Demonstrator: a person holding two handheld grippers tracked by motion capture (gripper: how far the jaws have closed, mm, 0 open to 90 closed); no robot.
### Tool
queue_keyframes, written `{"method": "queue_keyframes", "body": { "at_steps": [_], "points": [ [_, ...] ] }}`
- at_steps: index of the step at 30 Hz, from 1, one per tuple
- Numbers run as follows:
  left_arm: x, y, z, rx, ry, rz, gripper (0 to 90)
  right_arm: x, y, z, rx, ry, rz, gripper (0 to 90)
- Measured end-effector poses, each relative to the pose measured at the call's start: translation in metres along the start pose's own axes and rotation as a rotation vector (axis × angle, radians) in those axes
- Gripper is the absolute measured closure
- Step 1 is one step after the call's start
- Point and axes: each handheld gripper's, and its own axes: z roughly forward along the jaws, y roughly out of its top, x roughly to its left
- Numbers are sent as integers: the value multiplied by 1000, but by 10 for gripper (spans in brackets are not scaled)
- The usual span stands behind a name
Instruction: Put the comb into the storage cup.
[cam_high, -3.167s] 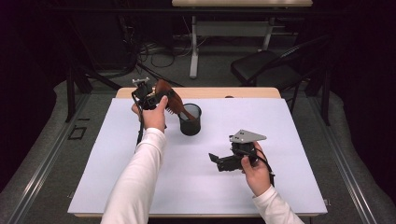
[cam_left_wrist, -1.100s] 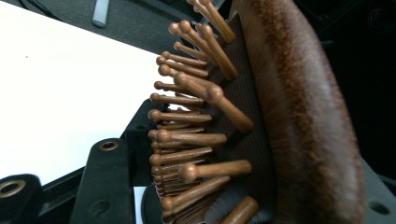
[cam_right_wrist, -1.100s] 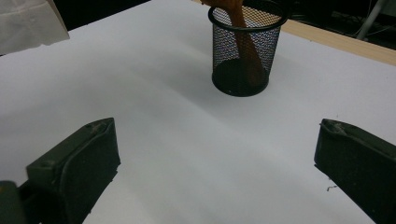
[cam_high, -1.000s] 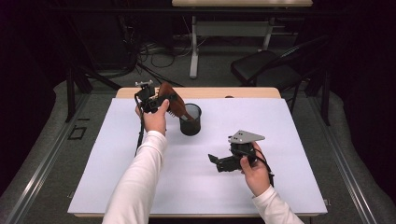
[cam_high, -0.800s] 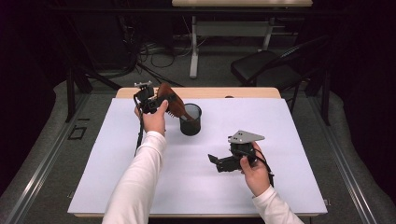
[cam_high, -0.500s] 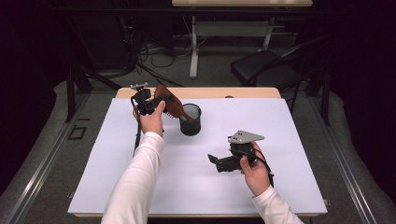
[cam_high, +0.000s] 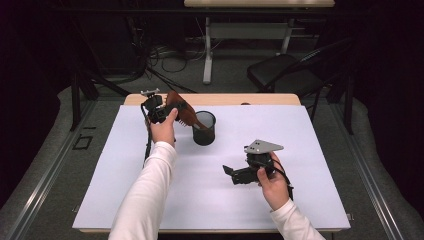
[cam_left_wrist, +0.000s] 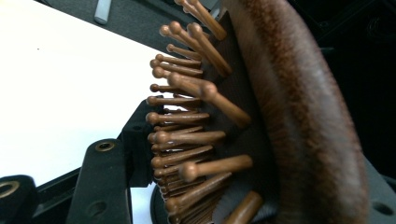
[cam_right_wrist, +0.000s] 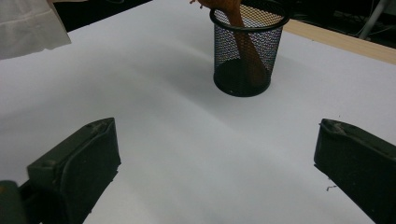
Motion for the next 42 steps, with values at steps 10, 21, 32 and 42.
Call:
{"method": "queue_keyframes", "body": {
  "at_steps": [10,21,32,42],
  "points": [
    [-1,0,0,-14,-1,-15,400,0,0,0,3,1,-2,0],
    [-3,-1,0,-39,4,-24,380,0,0,0,3,1,-3,0],
    [-3,-1,0,-47,1,-22,361,0,0,1,3,3,-6,0],
    [-5,-3,2,-70,21,2,232,1,0,1,3,2,-4,0]
  ]
}}
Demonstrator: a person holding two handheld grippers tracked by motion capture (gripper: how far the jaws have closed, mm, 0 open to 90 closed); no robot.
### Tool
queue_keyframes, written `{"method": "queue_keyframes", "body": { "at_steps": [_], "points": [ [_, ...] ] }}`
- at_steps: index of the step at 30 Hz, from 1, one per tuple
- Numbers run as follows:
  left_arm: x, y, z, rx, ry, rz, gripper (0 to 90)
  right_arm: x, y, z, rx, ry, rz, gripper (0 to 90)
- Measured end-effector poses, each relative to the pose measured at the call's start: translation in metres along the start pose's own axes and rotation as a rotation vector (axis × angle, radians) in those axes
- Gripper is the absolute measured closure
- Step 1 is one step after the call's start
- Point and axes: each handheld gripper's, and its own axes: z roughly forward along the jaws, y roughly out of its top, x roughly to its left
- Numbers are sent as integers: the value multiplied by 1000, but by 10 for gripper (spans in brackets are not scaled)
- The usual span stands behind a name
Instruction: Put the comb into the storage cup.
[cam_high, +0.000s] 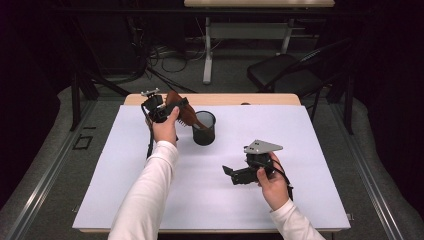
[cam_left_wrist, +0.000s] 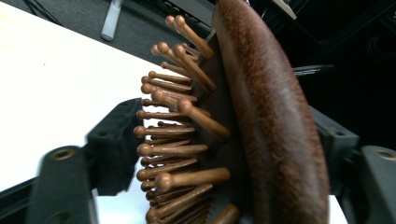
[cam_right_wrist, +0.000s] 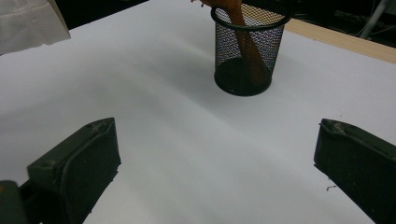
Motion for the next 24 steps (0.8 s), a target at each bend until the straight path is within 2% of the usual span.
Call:
{"method": "queue_keyframes", "body": {
  "at_steps": [5,11,17,24],
  "points": [
    [0,-1,1,-5,22,14,170,0,0,0,0,0,1,0],
    [1,1,0,-15,26,-25,145,0,0,1,3,-1,1,0],
    [1,4,-3,-28,-6,-33,4,1,0,1,5,-2,0,0],
    [3,5,-4,-21,20,-62,4,1,-1,1,6,-4,-1,0]
  ]
}}
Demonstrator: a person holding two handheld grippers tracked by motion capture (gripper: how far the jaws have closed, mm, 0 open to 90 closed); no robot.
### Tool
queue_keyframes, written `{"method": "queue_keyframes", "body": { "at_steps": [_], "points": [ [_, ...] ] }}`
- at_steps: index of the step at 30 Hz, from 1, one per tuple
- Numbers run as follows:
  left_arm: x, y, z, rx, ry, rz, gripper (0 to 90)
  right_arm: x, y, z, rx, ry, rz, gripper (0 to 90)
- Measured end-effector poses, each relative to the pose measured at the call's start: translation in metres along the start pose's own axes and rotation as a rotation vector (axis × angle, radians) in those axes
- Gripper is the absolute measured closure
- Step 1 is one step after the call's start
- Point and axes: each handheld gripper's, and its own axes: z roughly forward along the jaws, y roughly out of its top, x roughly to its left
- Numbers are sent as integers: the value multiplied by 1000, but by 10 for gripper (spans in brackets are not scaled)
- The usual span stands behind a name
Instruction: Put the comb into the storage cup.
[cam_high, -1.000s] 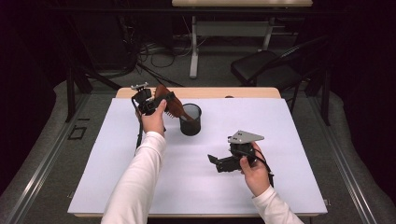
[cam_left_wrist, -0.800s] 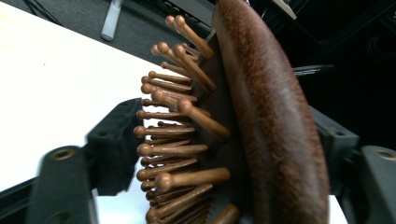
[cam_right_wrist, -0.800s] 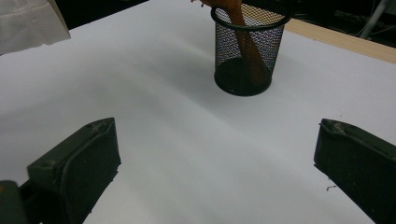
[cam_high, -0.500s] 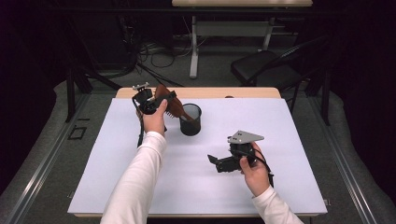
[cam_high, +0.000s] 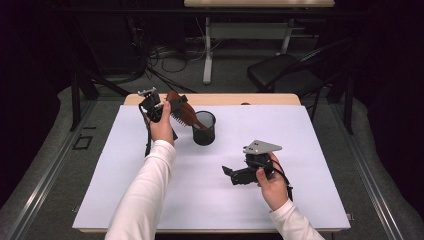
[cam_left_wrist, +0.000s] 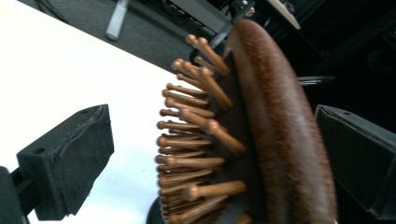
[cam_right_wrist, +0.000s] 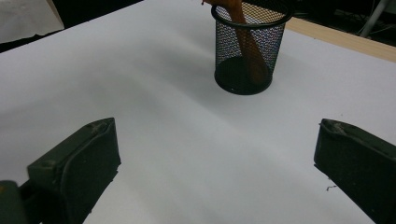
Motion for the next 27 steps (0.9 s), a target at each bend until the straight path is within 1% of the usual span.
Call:
{"method": "queue_keyframes", "body": {
  "at_steps": [4,10,17,27],
  "points": [
    [1,1,-1,-2,-7,-7,4,0,0,0,-3,-6,0,0],
    [0,2,-3,-9,-12,1,4,0,0,0,-7,-18,4,0],
    [0,3,-5,-6,-18,6,4,0,0,0,-6,-17,3,0],
    [0,5,-8,-7,-28,0,4,-1,-1,0,1,-10,1,0]
  ]
}}
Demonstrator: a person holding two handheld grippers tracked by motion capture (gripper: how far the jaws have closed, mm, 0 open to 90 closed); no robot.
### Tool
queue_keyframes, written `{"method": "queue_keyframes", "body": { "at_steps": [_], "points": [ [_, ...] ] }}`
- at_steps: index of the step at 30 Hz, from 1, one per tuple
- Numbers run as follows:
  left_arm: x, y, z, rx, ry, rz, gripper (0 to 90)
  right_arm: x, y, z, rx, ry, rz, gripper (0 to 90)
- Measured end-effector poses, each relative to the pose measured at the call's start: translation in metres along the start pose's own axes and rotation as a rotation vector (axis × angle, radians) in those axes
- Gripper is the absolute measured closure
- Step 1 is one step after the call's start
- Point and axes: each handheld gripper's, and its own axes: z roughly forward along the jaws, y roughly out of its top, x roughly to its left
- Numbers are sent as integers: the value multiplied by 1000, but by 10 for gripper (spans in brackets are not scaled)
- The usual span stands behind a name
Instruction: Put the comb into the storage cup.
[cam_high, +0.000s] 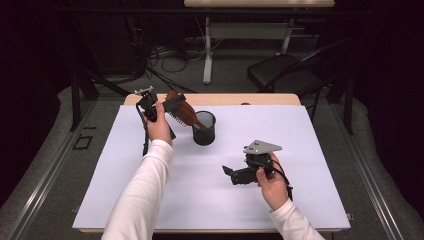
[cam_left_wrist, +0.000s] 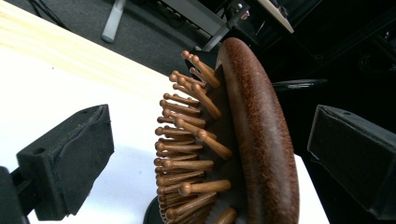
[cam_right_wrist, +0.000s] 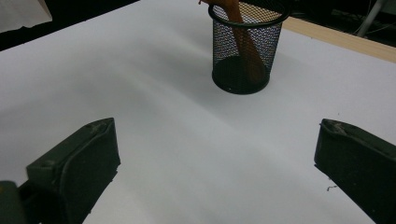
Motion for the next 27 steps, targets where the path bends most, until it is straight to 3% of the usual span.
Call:
{"method": "queue_keyframes", "body": {
  "at_steps": [11,23,27],
  "points": [
    [0,7,-10,-1,-14,26,4,0,0,0,1,0,1,0],
    [5,16,-24,-14,-10,25,4,-1,-1,0,2,-1,-1,0],
    [5,19,-28,3,-22,67,4,0,-1,0,4,1,0,0]
  ]
}}
